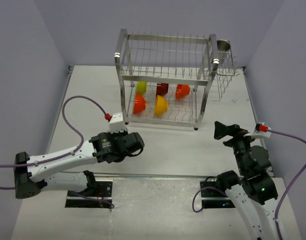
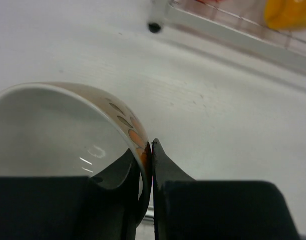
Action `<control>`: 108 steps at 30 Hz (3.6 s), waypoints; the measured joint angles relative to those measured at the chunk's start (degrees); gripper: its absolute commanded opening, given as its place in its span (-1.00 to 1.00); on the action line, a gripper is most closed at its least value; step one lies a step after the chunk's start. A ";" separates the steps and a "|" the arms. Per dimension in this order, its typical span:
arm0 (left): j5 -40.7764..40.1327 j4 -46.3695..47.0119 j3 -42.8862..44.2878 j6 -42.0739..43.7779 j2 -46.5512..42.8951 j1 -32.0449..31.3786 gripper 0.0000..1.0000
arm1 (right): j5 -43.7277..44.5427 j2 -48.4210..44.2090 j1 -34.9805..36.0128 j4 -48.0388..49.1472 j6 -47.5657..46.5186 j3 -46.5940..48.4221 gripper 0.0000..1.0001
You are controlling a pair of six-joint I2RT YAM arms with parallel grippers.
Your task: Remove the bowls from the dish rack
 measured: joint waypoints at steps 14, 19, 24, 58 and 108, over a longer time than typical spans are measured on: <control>2.75 13.31 1.33 23.58 0.96 44.65 -1.00 | -3.98 -0.72 0.00 0.44 -0.15 0.00 0.91; 9.88 21.33 6.93 32.37 14.56 56.61 -1.00 | -5.64 -0.96 0.00 0.59 -0.48 0.00 0.91; 16.28 23.39 19.76 36.04 28.33 60.87 -1.00 | -6.80 -0.96 0.00 0.70 -0.63 0.00 0.92; 20.15 17.86 63.06 47.41 71.97 74.51 -1.00 | -7.85 1.49 0.00 1.90 -1.07 -0.22 0.92; 24.09 16.50 60.81 53.18 72.00 73.64 0.08 | -7.87 0.09 0.00 2.12 -1.07 -0.59 0.92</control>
